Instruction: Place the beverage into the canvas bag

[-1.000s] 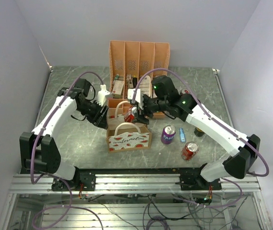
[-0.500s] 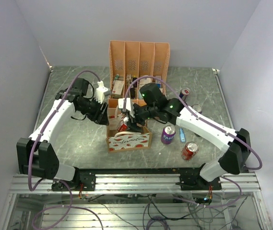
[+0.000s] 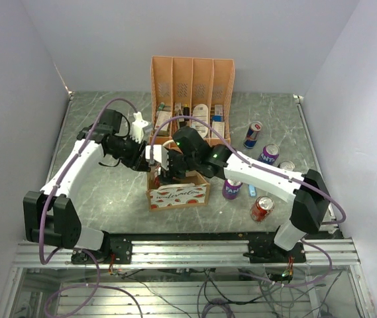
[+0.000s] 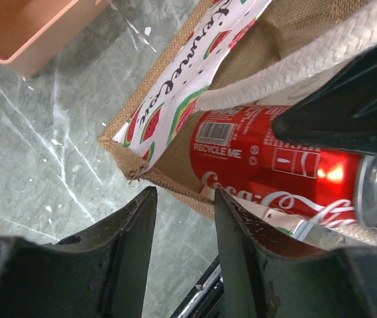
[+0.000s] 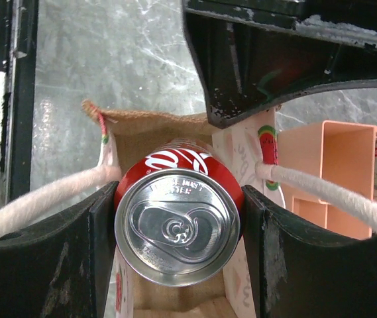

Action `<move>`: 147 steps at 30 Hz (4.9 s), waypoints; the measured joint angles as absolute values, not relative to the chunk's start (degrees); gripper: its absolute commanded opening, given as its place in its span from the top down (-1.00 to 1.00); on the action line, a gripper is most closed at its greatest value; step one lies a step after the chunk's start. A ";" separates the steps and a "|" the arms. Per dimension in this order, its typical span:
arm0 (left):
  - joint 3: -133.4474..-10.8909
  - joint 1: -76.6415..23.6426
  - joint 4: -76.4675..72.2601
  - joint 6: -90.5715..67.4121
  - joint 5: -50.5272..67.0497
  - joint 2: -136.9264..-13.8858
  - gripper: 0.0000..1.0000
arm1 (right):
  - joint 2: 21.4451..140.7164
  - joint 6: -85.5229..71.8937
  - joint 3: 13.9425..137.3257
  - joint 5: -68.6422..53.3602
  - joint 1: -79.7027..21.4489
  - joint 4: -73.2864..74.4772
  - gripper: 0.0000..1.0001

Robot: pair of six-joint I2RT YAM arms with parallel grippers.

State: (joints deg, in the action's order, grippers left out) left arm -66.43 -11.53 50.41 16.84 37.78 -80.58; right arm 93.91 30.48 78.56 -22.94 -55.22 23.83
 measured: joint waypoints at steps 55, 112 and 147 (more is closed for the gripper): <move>-63.55 -4.97 42.81 15.88 40.60 -81.56 -0.29 | 109.14 16.10 81.97 -13.76 -56.49 16.56 -0.24; -67.81 -5.41 42.35 18.39 28.71 -62.11 -0.43 | 78.85 21.58 88.25 -16.53 -43.97 28.14 -0.65; -63.88 -5.45 38.50 17.32 22.02 -56.25 -0.67 | 71.94 30.04 66.83 -18.74 16.93 48.29 -0.73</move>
State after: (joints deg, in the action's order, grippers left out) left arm -63.88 -5.45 38.50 17.32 22.02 -56.25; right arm 71.94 30.04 66.83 -18.74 16.93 48.29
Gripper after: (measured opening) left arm 0.833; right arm 0.868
